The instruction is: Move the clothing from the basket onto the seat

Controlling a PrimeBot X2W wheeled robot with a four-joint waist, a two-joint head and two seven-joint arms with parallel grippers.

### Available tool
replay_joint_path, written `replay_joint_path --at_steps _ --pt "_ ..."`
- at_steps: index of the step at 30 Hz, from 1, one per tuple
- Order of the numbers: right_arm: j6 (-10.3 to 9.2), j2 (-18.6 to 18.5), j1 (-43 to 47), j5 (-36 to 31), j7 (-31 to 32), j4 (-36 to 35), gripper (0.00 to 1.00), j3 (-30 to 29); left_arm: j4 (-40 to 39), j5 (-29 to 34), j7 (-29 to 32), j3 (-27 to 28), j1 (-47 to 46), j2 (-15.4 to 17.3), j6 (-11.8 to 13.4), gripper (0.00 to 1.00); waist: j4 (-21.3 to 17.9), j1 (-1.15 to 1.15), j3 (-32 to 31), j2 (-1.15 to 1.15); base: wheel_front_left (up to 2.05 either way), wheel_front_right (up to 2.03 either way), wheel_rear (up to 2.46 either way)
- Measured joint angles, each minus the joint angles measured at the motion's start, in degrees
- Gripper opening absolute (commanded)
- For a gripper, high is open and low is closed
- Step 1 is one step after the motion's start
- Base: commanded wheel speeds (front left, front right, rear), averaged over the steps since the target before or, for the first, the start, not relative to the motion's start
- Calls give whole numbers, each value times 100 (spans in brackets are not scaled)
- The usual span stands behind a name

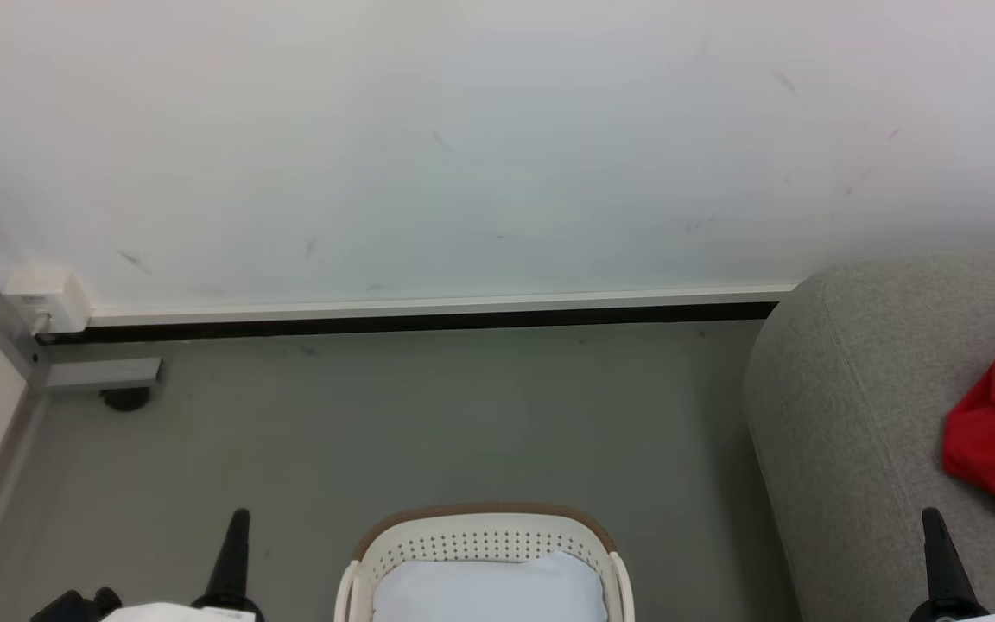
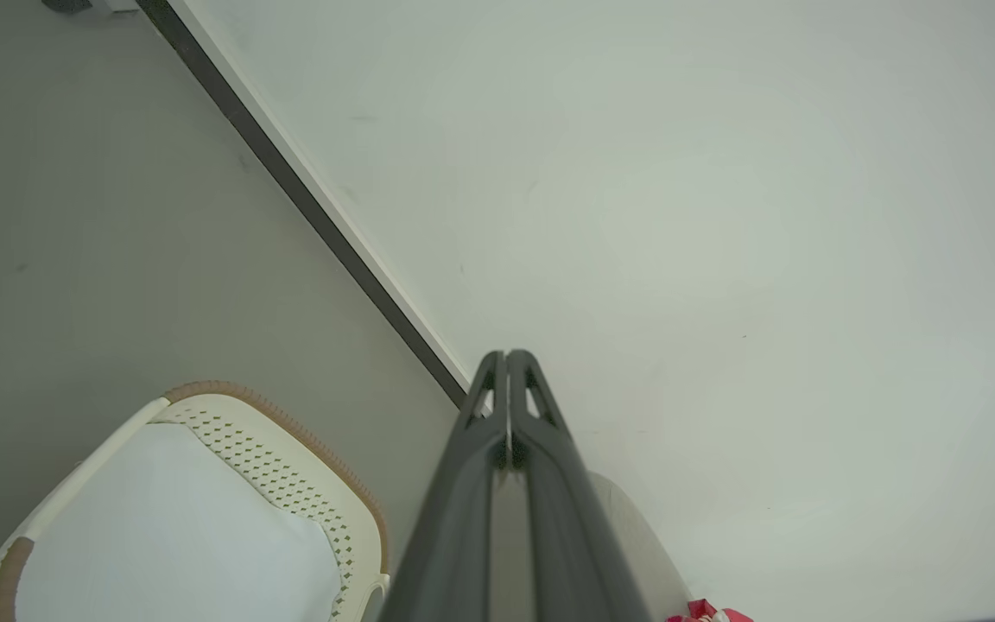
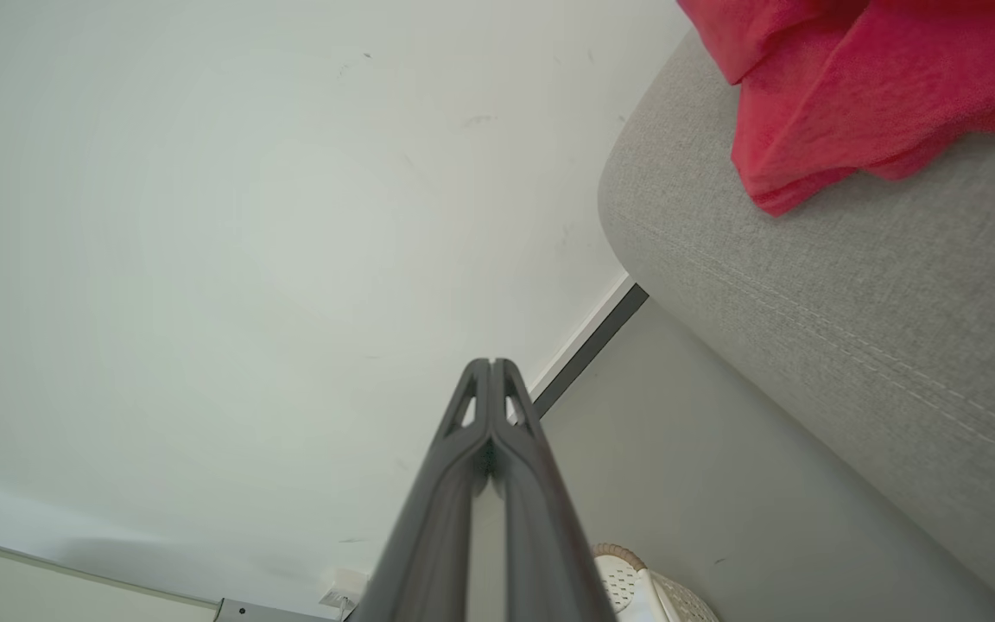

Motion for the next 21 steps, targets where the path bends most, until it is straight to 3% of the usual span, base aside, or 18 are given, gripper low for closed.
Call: replay_joint_path --at_steps 21 --pt "0 -5 -203 1194 302 -10 0 -65 29 -1144 301 186 -158 -9 -126 0 70 0 49 0 0 0 0"
